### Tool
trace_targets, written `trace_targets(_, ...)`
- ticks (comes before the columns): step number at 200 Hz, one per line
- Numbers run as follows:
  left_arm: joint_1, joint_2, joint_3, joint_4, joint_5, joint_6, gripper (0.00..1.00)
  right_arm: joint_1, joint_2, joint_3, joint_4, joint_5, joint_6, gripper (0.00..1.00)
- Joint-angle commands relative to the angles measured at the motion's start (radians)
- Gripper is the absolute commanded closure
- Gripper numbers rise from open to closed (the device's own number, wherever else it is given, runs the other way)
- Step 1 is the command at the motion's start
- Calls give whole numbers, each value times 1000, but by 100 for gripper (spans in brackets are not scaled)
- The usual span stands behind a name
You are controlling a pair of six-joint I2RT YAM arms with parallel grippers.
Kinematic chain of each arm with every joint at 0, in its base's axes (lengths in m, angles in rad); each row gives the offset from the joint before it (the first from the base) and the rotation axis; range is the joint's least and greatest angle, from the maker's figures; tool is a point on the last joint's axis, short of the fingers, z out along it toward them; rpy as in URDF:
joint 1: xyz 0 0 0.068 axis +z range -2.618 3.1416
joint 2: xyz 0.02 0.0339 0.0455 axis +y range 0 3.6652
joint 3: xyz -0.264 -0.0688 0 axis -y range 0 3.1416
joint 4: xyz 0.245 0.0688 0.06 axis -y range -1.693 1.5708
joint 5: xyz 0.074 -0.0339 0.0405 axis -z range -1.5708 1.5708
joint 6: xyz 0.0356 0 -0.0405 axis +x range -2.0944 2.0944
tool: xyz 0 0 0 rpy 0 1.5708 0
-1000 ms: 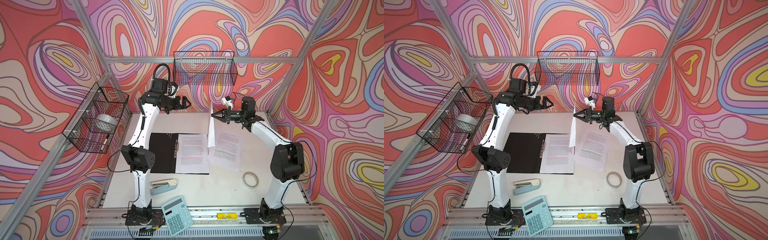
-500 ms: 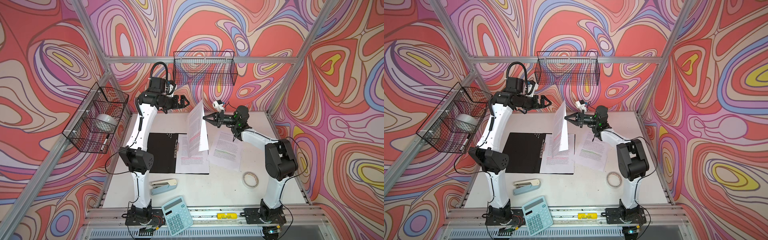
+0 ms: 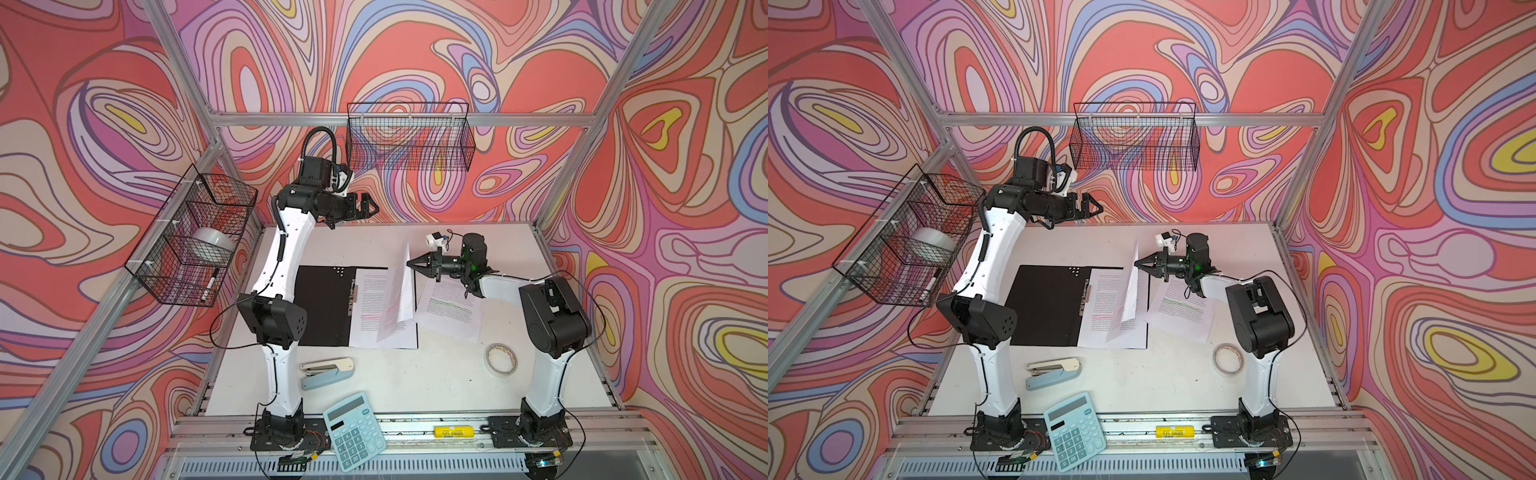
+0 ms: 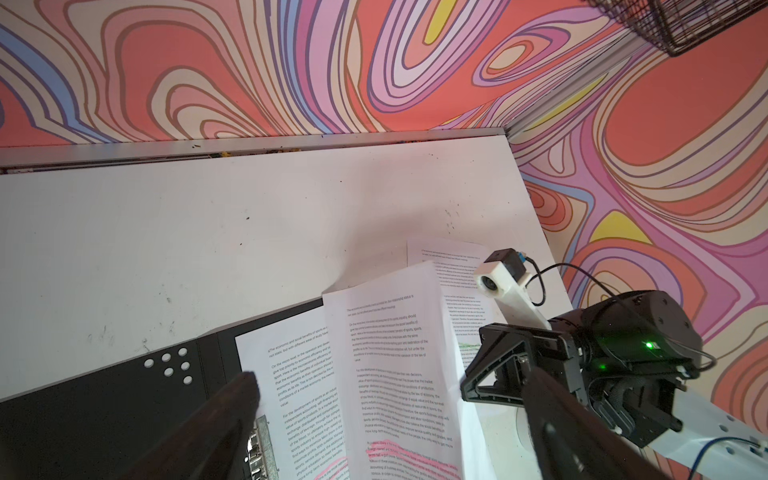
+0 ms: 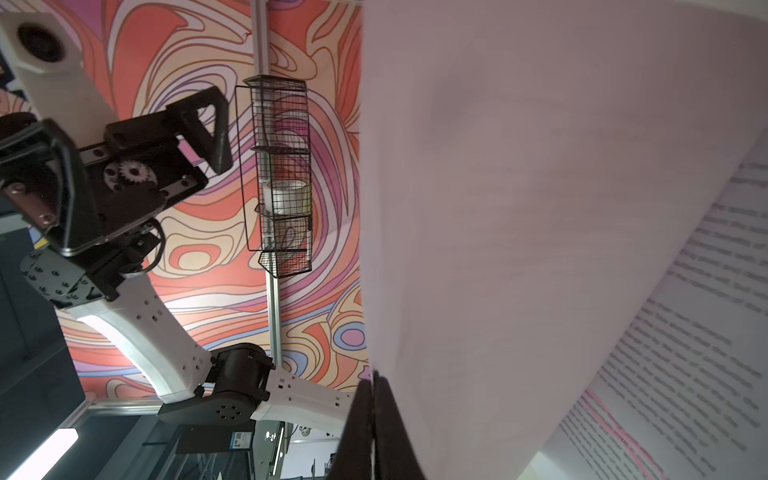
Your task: Put the files into the folder
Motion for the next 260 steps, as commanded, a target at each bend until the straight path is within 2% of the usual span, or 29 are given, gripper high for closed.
trace_targets(1, 10, -42, -17, 7, 11, -9, 0, 3, -1, 10, -315, 70, -232, 100)
trace_targets(24, 10, -41, -21, 9, 15, -13, 0, 5, -16, 60, -608, 156, -417, 100)
trace_targets(44, 10, -38, -22, 12, 28, -22, 0, 5, -9, 81, -724, 208, -482, 100)
trace_targets(100, 10, -39, -37, 17, 29, -24, 0, 10, 40, 117, -790, 258, -528, 100)
trace_targets(153, 10, -41, -43, 18, 29, -22, 0, 21, 110, 186, -804, 243, -533, 100)
trace_targets(194, 10, -39, -43, 22, 37, -28, 0, 28, 166, 273, -914, 249, -606, 100)
trace_targets(260, 10, -32, -41, 25, 51, -38, 0, 31, 187, 278, -903, 233, -590, 100)
